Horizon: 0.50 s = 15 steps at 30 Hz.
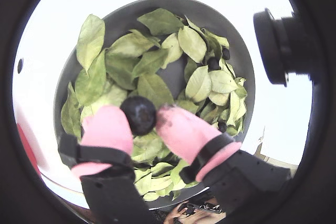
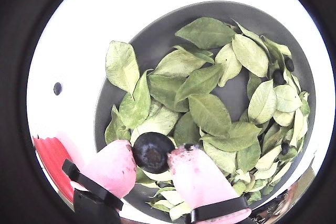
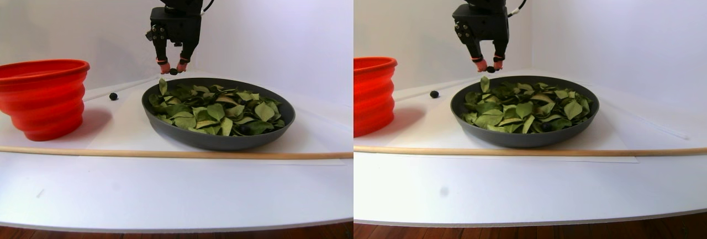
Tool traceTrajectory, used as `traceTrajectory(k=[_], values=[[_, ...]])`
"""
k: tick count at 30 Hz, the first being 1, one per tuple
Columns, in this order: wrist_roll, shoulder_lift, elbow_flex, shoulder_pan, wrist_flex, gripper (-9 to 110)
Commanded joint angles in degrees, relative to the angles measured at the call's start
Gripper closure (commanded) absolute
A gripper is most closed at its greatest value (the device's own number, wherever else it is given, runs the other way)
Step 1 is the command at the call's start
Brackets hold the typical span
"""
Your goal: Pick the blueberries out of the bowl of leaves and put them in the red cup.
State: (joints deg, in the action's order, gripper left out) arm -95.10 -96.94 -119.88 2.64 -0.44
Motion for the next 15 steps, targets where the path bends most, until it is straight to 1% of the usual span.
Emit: traceTrajectory(k=[1, 15], values=[[0.7, -7.7, 0.1, -1.1, 1.5, 90], [3.2, -15.5, -2.3, -6.1, 7.7, 90]])
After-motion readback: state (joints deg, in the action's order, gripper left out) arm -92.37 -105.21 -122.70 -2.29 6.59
